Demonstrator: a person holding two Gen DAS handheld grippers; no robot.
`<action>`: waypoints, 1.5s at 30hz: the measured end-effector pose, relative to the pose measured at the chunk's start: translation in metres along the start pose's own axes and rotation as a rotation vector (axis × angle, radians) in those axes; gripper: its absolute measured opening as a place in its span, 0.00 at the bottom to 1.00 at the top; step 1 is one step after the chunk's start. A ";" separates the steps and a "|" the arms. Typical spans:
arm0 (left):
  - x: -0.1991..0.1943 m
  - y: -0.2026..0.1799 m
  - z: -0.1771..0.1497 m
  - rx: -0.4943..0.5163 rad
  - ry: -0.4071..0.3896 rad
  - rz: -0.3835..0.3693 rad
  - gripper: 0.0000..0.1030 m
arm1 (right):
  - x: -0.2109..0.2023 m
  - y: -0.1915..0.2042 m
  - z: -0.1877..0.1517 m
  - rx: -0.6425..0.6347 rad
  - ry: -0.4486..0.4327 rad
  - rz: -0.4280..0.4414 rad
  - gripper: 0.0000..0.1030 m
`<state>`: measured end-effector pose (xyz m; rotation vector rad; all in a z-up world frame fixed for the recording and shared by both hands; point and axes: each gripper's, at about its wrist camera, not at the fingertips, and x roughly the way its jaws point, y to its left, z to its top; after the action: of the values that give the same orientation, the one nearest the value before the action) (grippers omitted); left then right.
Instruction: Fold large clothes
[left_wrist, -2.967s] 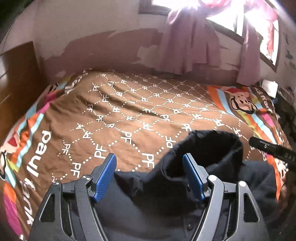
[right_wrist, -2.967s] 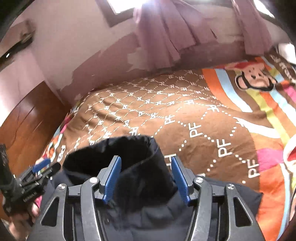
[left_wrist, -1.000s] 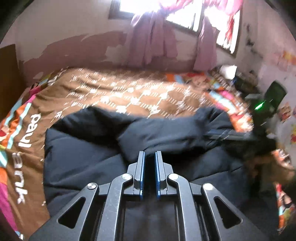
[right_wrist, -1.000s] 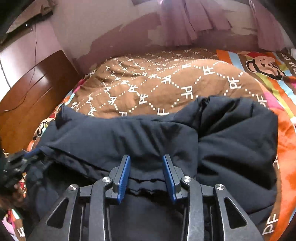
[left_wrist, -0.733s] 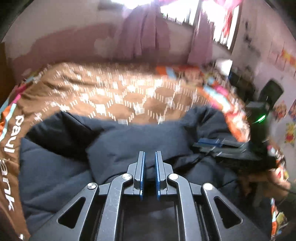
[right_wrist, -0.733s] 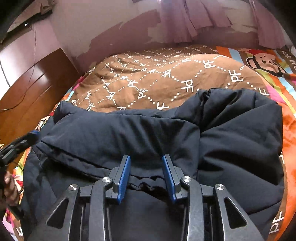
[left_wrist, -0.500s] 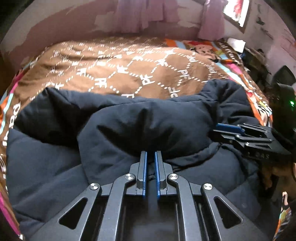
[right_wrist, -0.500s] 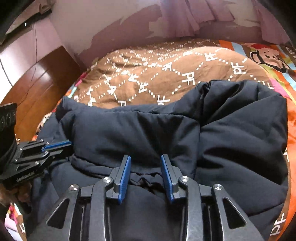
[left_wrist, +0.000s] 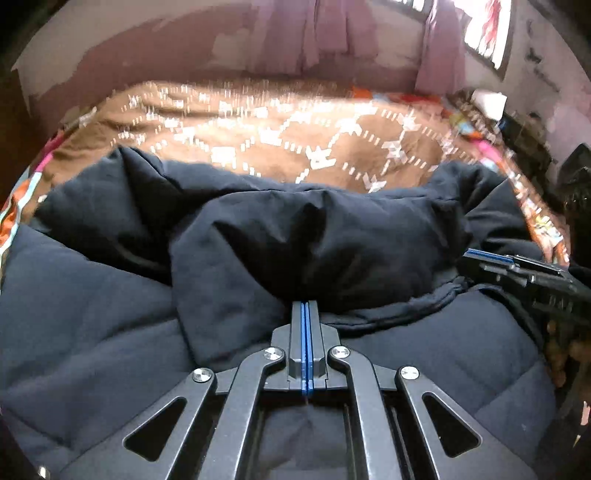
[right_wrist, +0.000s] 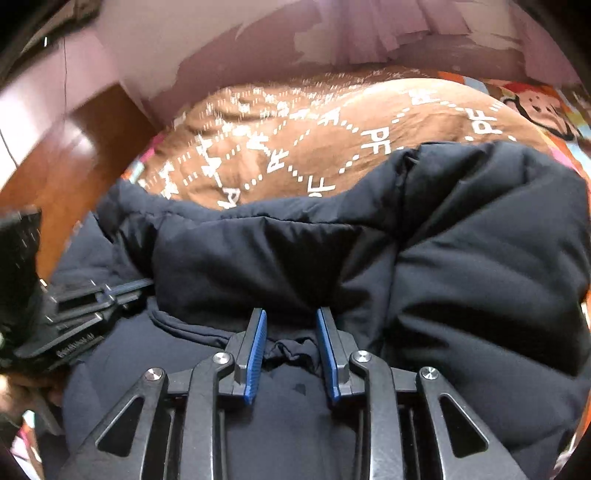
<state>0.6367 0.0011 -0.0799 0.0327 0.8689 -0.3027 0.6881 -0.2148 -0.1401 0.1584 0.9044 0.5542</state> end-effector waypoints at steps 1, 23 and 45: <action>-0.004 0.000 -0.002 -0.001 -0.018 0.005 0.03 | -0.011 -0.004 -0.003 0.026 -0.041 0.008 0.26; -0.093 -0.015 -0.004 -0.125 -0.230 0.097 0.65 | -0.086 0.018 -0.015 0.002 -0.257 -0.164 0.63; -0.269 -0.070 -0.047 -0.112 -0.430 0.141 0.99 | -0.248 0.107 -0.066 -0.127 -0.515 -0.174 1.00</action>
<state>0.4199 0.0083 0.0996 -0.0731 0.4523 -0.1204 0.4735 -0.2589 0.0315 0.0983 0.3762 0.3803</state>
